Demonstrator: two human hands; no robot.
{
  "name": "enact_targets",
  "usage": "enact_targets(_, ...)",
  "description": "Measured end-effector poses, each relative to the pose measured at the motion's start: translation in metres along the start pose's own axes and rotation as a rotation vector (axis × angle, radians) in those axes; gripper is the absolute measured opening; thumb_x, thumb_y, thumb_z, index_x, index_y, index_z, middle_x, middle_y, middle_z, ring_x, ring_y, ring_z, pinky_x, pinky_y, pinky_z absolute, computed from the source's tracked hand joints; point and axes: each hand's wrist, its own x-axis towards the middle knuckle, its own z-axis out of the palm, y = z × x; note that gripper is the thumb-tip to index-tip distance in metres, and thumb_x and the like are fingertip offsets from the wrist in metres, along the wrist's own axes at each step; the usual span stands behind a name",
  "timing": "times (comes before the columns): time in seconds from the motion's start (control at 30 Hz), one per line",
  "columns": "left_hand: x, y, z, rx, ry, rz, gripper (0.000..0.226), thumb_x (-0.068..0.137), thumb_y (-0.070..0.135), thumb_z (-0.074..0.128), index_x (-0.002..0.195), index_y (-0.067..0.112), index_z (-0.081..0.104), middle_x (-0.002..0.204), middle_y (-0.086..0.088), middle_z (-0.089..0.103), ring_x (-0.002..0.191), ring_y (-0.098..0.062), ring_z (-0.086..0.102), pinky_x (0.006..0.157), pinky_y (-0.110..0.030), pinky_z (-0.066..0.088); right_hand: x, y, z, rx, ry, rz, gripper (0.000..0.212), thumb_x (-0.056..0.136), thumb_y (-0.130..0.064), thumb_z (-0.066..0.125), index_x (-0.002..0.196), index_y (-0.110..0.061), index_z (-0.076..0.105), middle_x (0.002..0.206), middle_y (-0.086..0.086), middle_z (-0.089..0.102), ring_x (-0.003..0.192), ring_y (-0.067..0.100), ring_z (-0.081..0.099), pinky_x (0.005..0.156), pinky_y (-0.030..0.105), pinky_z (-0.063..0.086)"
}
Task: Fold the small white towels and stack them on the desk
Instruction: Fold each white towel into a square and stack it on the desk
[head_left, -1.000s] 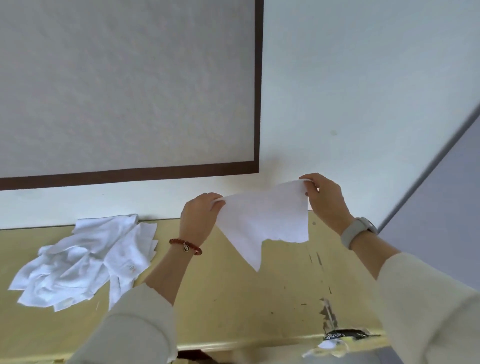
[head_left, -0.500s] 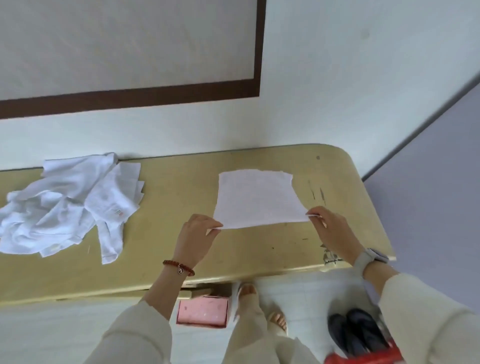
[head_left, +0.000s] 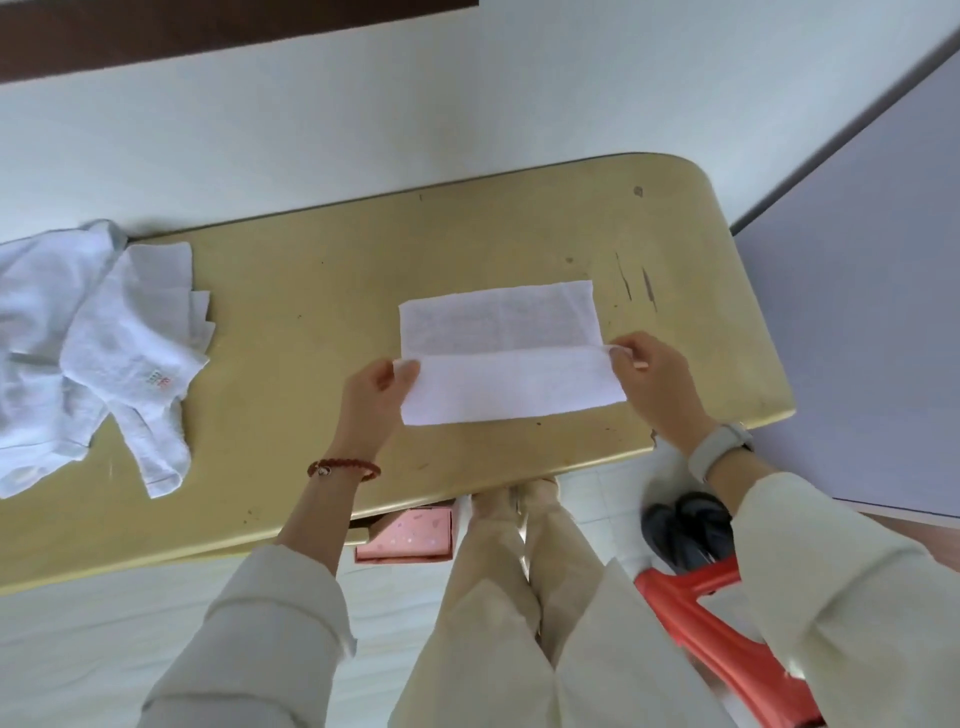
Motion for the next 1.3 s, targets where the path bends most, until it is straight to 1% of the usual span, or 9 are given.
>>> enact_targets(0.13,0.034,0.015,0.009,-0.116,0.117,0.002,0.018,0.091,0.019,0.049,0.075,0.009,0.05,0.068,-0.004,0.035,0.064,-0.014,0.029,0.056,-0.026,0.023,0.042,-0.009,0.007,0.061,0.078,0.021,0.016,0.092,-0.009,0.047,0.096,-0.003,0.061,0.073,-0.003,0.054,0.063,0.006,0.045,0.054,0.004,0.034)
enact_targets(0.27,0.068,0.018,0.023,-0.028,0.185,-0.001,0.034,0.09,0.018,0.049,0.06,0.016,0.032,0.059,0.004,0.025,0.055,-0.011,0.022,0.046,-0.019,0.018,0.078,-0.006,0.022,0.087,0.104,0.084,0.019,0.092,-0.01,0.045,0.101,-0.004,0.06,0.071,-0.014,0.047,0.061,0.001,0.043,0.053,0.002,0.034)
enact_targets(0.33,0.08,0.013,0.027,0.024,0.217,-0.017,0.034,0.09,0.02,0.05,0.059,0.016,0.036,0.058,0.004,0.03,0.054,-0.011,0.025,0.046,-0.017,0.02,0.089,0.0,0.031,0.071,0.097,0.1,0.021,0.092,-0.011,0.044,0.103,-0.003,0.06,0.073,-0.011,0.049,0.062,0.003,0.044,0.052,0.001,0.034)
enact_targets(0.47,0.089,0.008,0.031,0.068,0.312,-0.052,0.017,0.087,0.023,0.052,0.078,0.009,0.057,0.068,0.004,0.05,0.067,-0.012,0.044,0.057,-0.016,0.034,0.098,0.009,0.043,0.003,0.101,0.105,0.021,0.093,-0.013,0.044,0.102,-0.004,0.06,0.081,0.002,0.056,0.072,0.014,0.048,0.054,0.014,0.036)
enact_targets(0.53,0.089,0.008,0.031,0.113,0.356,-0.058,0.008,0.087,0.021,0.052,0.084,0.015,0.055,0.069,0.012,0.051,0.073,-0.011,0.048,0.057,-0.009,0.035,0.101,0.011,0.046,-0.034,0.095,0.092,0.019,0.092,-0.014,0.045,0.1,-0.004,0.059,0.085,0.008,0.06,0.074,0.016,0.049,0.062,0.023,0.039)
enact_targets(0.63,0.086,0.008,0.032,0.202,0.392,-0.041,0.008,0.086,0.019,0.052,0.093,0.017,0.056,0.082,0.009,0.055,0.081,-0.014,0.049,0.063,-0.015,0.035,0.104,0.01,0.049,-0.145,0.108,0.079,0.02,0.09,-0.015,0.047,0.106,-0.005,0.056,0.103,0.012,0.058,0.081,0.017,0.048,0.067,0.028,0.039)
enact_targets(0.77,0.085,0.007,0.033,0.491,0.431,0.155,0.029,0.088,0.016,0.052,0.116,0.014,0.059,0.117,-0.009,0.053,0.107,-0.025,0.046,0.086,-0.025,0.032,0.103,0.002,0.053,-0.345,0.215,-0.193,0.027,0.084,-0.008,0.054,0.111,-0.008,0.06,0.106,0.016,0.055,0.094,0.031,0.051,0.072,0.032,0.04)
enact_targets(0.93,0.096,0.01,0.051,0.694,0.265,0.551,0.023,0.085,0.023,0.051,0.097,0.018,0.07,0.101,-0.003,0.064,0.104,-0.021,0.041,0.082,-0.039,0.037,0.102,-0.016,0.08,-0.424,0.067,-0.562,0.024,0.082,-0.017,0.047,0.092,-0.013,0.069,0.088,0.007,0.061,0.08,0.029,0.055,0.068,0.032,0.033)
enact_targets(1.3,0.108,0.01,0.059,0.683,0.286,0.665,0.015,0.081,0.027,0.052,0.075,0.019,0.063,0.081,0.008,0.067,0.09,-0.011,0.04,0.081,-0.027,0.024,0.11,-0.025,0.097,-0.468,-0.051,-0.526,0.008,0.074,-0.013,0.063,0.081,-0.01,0.062,0.086,0.006,0.06,0.08,0.029,0.054,0.07,0.039,0.038)
